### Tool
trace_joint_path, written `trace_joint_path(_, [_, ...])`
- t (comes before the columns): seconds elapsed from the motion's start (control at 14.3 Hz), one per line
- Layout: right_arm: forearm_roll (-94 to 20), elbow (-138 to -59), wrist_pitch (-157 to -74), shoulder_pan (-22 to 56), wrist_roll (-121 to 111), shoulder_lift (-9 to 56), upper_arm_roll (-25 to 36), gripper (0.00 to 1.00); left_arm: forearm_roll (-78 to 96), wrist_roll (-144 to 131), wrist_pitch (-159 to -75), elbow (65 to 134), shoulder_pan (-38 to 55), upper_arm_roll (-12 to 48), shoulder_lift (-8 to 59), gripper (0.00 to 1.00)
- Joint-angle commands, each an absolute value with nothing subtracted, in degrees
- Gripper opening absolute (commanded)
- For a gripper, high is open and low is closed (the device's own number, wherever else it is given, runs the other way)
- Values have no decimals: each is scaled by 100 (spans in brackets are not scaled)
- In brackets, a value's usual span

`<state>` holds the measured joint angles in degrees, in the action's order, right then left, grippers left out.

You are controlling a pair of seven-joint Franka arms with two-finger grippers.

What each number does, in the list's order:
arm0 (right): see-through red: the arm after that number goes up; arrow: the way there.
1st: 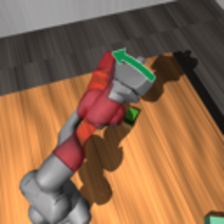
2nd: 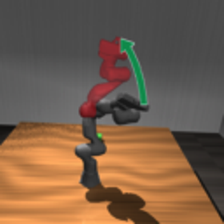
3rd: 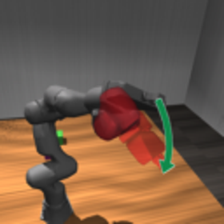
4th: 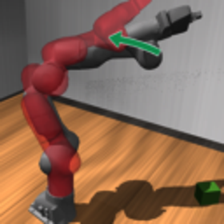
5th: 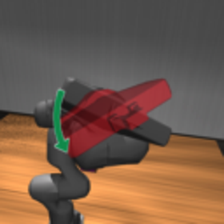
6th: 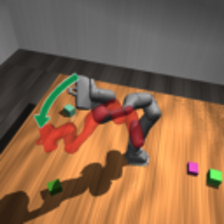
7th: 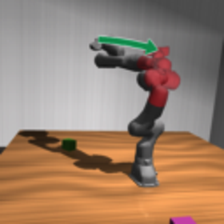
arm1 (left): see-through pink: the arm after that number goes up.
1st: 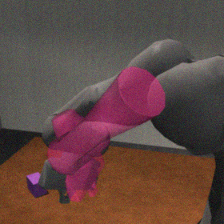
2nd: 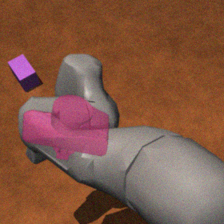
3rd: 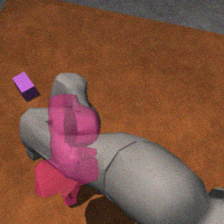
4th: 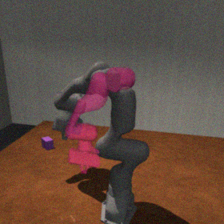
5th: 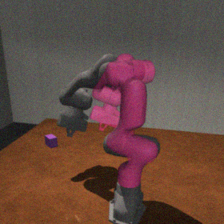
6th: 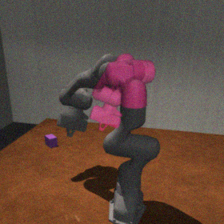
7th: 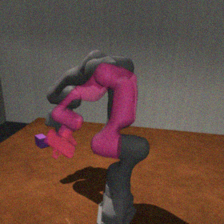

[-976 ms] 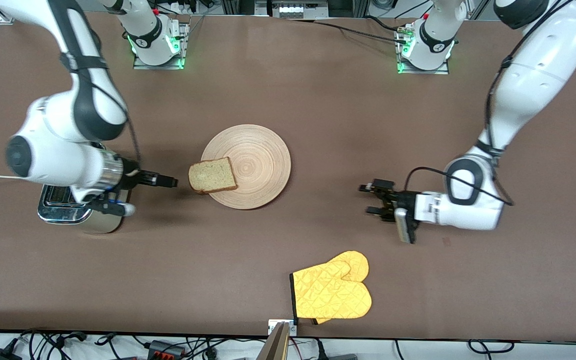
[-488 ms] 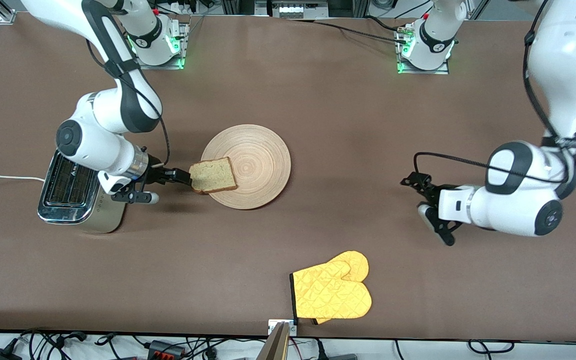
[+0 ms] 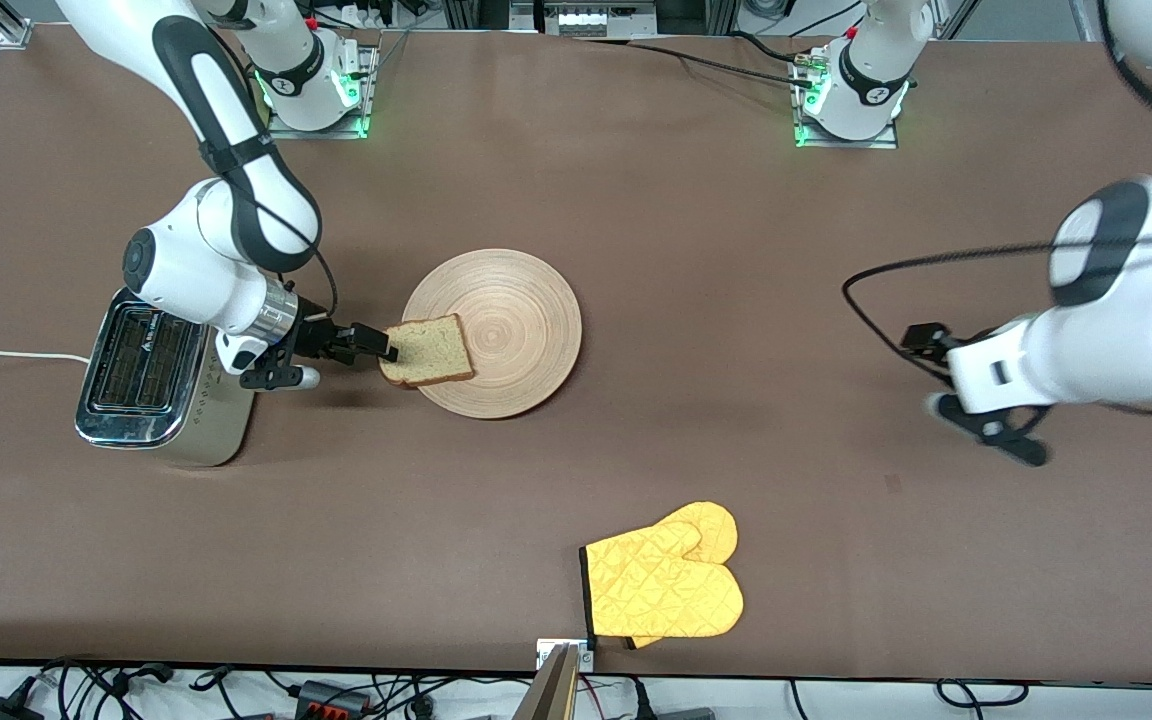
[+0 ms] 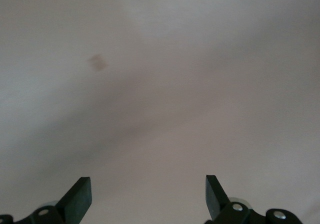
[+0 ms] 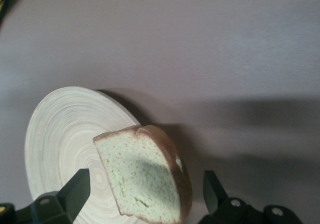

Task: Move plate and put bread in toaster
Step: 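Grasp the bread slice with the right gripper while the left gripper withdraws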

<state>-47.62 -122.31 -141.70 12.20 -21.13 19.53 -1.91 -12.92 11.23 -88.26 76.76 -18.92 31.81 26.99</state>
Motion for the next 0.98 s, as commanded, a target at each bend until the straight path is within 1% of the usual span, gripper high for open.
trace_joint_path(0.0, [-5684, -12331, -14326, 1169, -3363, 2179, -211, 100, -1406, 616, -8509, 7787, -2013, 3164, 2075, 100])
trace_joint_path(0.14, [-5985, -12340, -14335, 1169, -3795, 2250, -202, 100, -1406, 501, -8114, 7700, -2100, 3173, 1855, 100])
trace_joint_path(0.28, [-5985, -12349, -14335, 1169, -3876, 2285, -202, 100, -1354, 510, -7868, 7279, -2258, 3225, 1793, 100])
trace_joint_path(0.35, [-5994, -12357, -14344, 1169, -3876, 2303, -202, 100, -1345, 527, -7744, 7190, -2259, 3208, 1793, 100])
trace_joint_path(0.49, [-6099, -12349, -14344, 1178, -3876, 2303, -202, 100, -1021, 475, -7778, 7286, -2067, 3024, 1583, 100])
trace_joint_path(0.56, [-6152, -12349, -14344, 1186, -3876, 2311, -202, 94, -898, 405, -7796, 7373, -1961, 2736, 1495, 100])
trace_joint_path(0.63, [-6196, -12349, -14344, 1195, -3876, 2312, -202, 84, -653, 291, -7918, 7531, -1612, 2194, 1320, 100])
trace_joint_path(0.7, [-6240, -12349, -14344, 1204, -3876, 2312, -211, 74, -433, 186, -8206, 7811, -1208, 1579, 1083, 100])
trace_joint_path(0.77, [-6310, -12349, -14344, 1213, -3876, 2312, -202, 62, -378, 98, -8635, 8275, -891, 1130, 794, 100])
trace_joint_path(0.84, [-6345, -12349, -14344, 1213, -3876, 2312, -211, 57, -378, 10, -8988, 8680, -653, 864, 495, 100])
trace_joint_path(0.91, [-6363, -12349, -14344, 1213, -3876, 2312, -211, 56, -378, -17, -9287, 9066, -468, 609, 275, 100])
